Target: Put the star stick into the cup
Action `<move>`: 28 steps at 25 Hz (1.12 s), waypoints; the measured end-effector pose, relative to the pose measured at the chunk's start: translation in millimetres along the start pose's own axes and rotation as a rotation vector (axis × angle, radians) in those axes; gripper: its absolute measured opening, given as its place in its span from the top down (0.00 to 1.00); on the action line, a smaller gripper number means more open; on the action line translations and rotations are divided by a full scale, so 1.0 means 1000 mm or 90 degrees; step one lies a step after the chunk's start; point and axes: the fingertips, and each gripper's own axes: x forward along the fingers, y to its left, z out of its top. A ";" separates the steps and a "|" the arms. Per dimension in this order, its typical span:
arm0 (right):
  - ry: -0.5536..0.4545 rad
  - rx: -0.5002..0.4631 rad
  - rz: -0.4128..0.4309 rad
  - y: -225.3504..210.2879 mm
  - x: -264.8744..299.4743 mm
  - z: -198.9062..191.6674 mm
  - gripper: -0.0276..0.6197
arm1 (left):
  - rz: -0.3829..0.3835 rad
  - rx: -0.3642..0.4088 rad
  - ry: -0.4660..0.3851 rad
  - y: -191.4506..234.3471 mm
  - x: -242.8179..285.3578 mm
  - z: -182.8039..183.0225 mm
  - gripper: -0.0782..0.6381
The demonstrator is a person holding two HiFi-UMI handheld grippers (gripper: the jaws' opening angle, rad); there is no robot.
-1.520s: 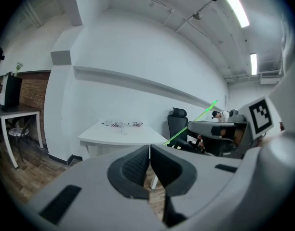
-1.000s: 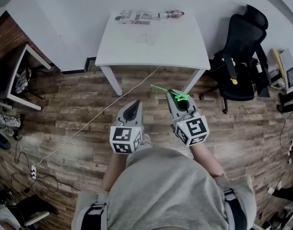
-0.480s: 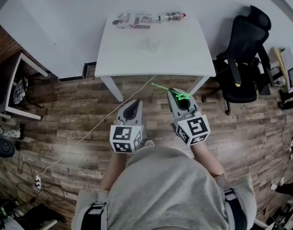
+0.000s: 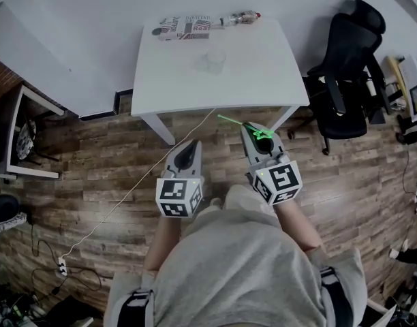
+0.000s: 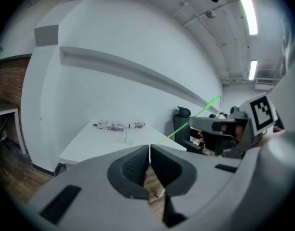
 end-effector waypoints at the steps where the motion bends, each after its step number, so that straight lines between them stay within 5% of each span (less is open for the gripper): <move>1: 0.001 0.000 -0.004 -0.003 0.001 -0.001 0.94 | 0.000 -0.002 0.002 0.001 0.003 -0.001 0.88; 28: -0.019 -0.010 -0.008 -0.122 0.155 0.018 0.94 | 0.025 -0.008 0.011 0.068 0.157 0.046 0.88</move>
